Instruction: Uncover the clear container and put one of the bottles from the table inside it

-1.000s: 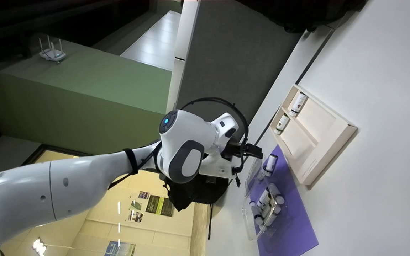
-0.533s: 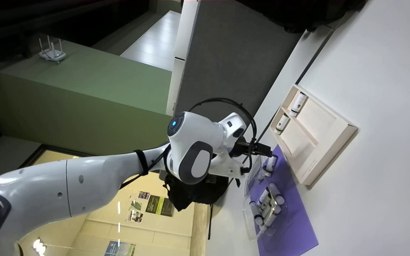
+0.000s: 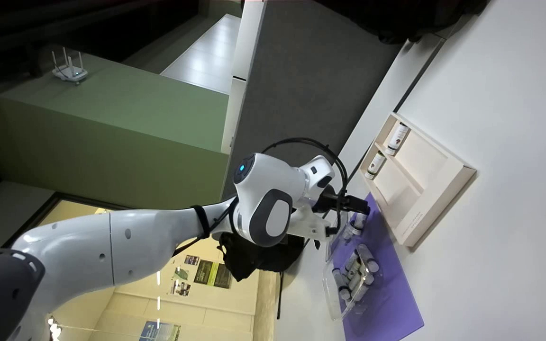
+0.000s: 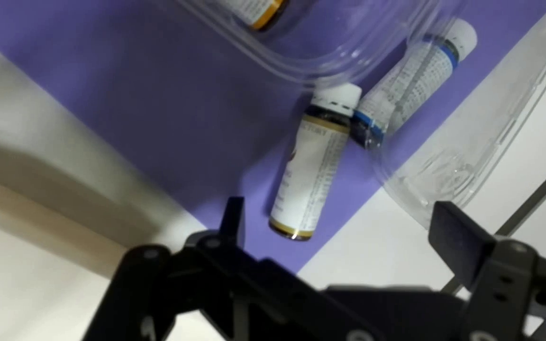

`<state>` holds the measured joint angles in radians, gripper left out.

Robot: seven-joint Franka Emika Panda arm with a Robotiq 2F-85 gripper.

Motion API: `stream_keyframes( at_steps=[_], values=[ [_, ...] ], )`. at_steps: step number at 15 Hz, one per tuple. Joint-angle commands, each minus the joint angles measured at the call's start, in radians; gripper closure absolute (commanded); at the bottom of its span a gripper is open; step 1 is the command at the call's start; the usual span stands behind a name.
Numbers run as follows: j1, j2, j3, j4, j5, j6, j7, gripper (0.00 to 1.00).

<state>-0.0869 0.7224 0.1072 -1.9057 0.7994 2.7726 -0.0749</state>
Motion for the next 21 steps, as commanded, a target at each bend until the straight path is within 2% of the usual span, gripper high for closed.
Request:
stream_keyframes(
  at_steps=[1, 3, 7, 13, 21],
  values=[
    [0.014, 0.023, -0.010, 0.038, -0.048, -0.021, 0.083, 0.25],
    [0.012, 0.030, -0.003, 0.043, -0.058, -0.018, 0.088, 0.29],
    [0.008, 0.039, 0.003, 0.052, -0.073, -0.016, 0.095, 0.56],
    [0.005, 0.041, 0.006, 0.060, -0.082, -0.015, 0.103, 0.90],
    [-0.016, 0.016, 0.017, 0.052, -0.070, -0.036, 0.093, 0.90]
  ],
)
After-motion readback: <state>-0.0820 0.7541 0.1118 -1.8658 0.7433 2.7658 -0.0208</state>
